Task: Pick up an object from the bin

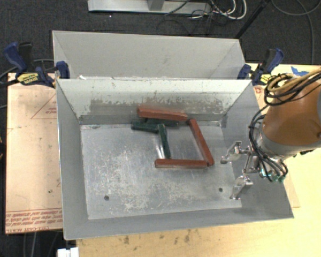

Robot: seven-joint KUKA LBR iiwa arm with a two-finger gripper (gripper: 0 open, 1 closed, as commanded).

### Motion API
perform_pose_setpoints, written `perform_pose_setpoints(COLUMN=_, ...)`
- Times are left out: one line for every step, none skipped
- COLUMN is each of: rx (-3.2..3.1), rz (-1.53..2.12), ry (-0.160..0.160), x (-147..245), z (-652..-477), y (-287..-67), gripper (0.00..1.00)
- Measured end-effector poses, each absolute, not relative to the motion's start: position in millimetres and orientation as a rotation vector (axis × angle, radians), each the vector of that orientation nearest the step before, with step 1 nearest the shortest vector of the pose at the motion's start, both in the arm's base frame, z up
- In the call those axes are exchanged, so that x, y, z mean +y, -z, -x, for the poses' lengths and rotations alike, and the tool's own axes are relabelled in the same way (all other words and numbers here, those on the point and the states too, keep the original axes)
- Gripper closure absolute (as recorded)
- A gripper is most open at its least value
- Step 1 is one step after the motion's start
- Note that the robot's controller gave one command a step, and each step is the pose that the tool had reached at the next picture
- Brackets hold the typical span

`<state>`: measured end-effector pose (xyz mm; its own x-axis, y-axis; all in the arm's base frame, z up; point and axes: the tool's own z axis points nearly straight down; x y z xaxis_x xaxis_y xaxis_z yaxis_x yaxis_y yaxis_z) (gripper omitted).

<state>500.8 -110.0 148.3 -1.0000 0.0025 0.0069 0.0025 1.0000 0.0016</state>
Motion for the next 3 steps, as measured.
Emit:
perform_pose_setpoints(rx=-3.142, rz=0.000, ry=0.001, x=-109.5, z=-502.9, y=-152.1, gripper=0.00)
perform_pose_setpoints(rx=-3.144, rz=0.152, ry=0.001, x=-51.4, z=-538.6, y=-97.1, gripper=0.00)
perform_pose_setpoints(rx=-3.139, rz=0.120, ry=0.000, x=-17.4, z=-554.5, y=-99.9, gripper=0.00)
